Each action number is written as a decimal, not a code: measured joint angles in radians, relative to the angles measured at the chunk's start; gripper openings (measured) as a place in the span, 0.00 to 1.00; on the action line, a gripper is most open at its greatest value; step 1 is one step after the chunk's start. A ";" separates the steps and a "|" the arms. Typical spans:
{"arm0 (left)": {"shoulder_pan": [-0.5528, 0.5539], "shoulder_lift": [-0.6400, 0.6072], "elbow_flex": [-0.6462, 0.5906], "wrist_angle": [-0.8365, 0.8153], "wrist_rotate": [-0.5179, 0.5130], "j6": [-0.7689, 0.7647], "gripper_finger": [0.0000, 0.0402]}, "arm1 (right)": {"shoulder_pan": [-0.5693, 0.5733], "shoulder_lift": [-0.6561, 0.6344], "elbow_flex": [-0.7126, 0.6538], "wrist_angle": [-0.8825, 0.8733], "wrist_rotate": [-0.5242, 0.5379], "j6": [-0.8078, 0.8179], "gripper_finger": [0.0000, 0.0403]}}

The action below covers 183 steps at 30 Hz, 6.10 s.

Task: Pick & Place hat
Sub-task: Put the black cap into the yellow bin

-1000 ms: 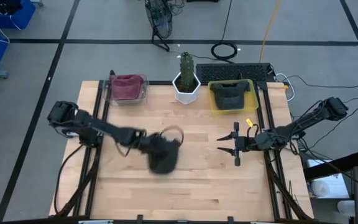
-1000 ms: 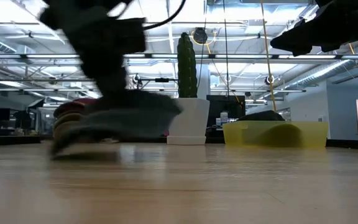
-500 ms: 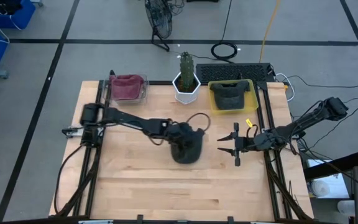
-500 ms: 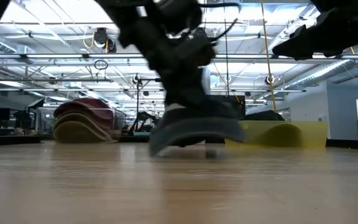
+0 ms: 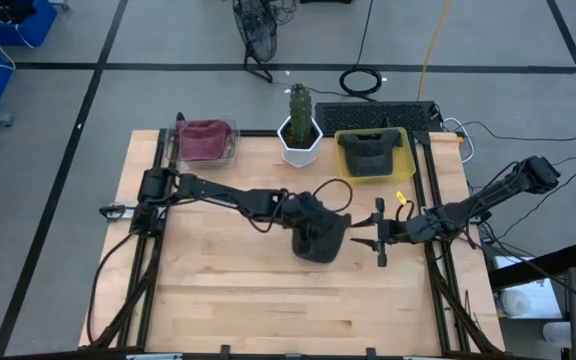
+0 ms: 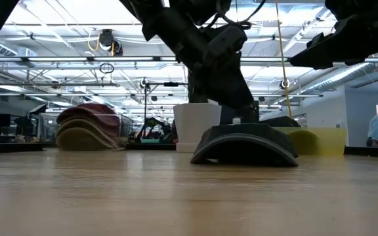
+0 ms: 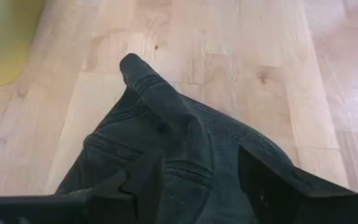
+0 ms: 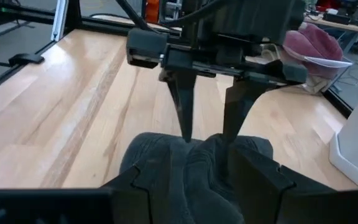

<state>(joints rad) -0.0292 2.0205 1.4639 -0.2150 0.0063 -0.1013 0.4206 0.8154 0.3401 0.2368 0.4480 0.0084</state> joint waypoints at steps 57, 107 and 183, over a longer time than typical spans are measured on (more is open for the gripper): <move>0.070 -1.023 -0.786 0.578 0.072 0.122 0.22 | 0.117 1.115 0.802 -0.412 0.321 -0.015 0.58; 0.069 -1.022 -0.785 0.507 0.070 0.079 0.22 | 0.089 1.164 0.759 -0.517 0.539 0.190 0.39; 0.068 -1.022 -0.785 0.451 0.071 0.041 0.22 | 0.050 1.106 0.781 -0.913 0.774 0.333 0.04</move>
<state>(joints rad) 0.0387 0.9981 0.6785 0.2363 0.0776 -0.0605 0.4701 1.9215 1.1210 -0.6758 1.2215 0.3414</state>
